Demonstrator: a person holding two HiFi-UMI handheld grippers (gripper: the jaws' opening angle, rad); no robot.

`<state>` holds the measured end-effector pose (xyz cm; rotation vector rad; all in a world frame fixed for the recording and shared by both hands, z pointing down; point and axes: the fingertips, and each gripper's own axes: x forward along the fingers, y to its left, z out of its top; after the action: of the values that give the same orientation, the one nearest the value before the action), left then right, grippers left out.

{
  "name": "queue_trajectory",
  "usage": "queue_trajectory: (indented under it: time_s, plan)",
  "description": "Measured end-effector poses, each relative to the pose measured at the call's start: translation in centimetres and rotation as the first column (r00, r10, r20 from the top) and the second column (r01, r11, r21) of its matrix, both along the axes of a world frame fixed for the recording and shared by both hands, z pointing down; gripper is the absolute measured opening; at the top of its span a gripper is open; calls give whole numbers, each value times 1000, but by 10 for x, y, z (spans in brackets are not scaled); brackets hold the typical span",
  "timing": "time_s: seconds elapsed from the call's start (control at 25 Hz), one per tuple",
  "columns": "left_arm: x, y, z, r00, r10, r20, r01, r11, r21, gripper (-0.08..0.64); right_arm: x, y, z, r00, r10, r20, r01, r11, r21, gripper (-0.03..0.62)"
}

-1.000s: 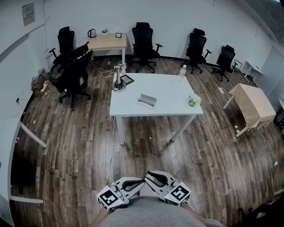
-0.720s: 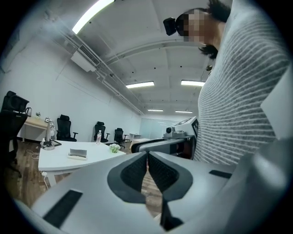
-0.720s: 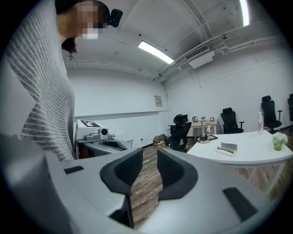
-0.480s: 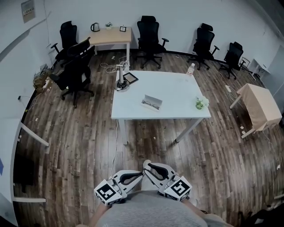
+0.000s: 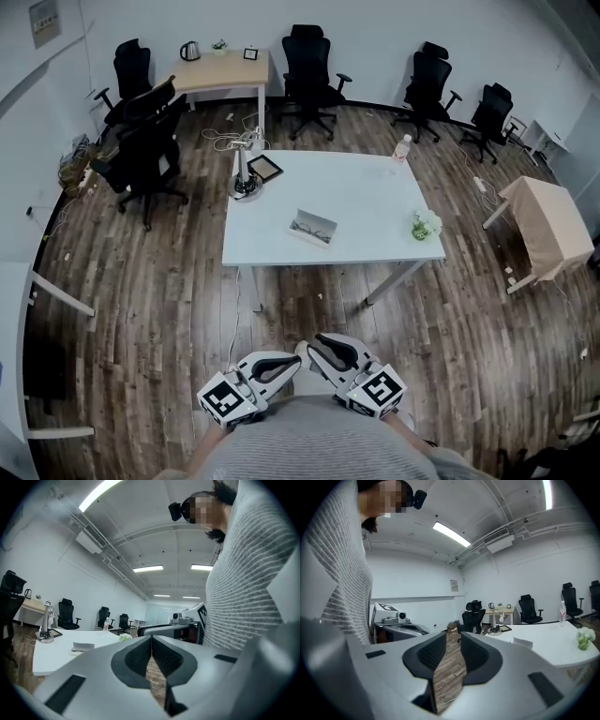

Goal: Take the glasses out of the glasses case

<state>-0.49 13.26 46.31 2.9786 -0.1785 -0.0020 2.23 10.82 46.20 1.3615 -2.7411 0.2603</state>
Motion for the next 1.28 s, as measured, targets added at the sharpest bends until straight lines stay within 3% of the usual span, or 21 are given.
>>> queue_trajectory:
  time_s: [0.4, 0.84, 1.08, 1.28]
  plan:
    - [53, -78, -23, 999, 20, -37, -19, 1000, 17, 12, 54, -87, -15, 1000, 14, 19, -14, 1000, -4, 89]
    - [103, -160, -19, 1000, 9, -10, -8, 1000, 24, 12, 108, -176, -11, 1000, 30, 8, -30, 999, -22, 89]
    - [120, -184, -22, 1000, -10, -20, 11, 999, 51, 12, 124, -203, -12, 1000, 19, -4, -19, 1000, -11, 89]
    - [122, -197, -17, 999, -21, -31, 22, 999, 24, 12, 123, -217, -6, 1000, -5, -28, 4, 1000, -19, 89]
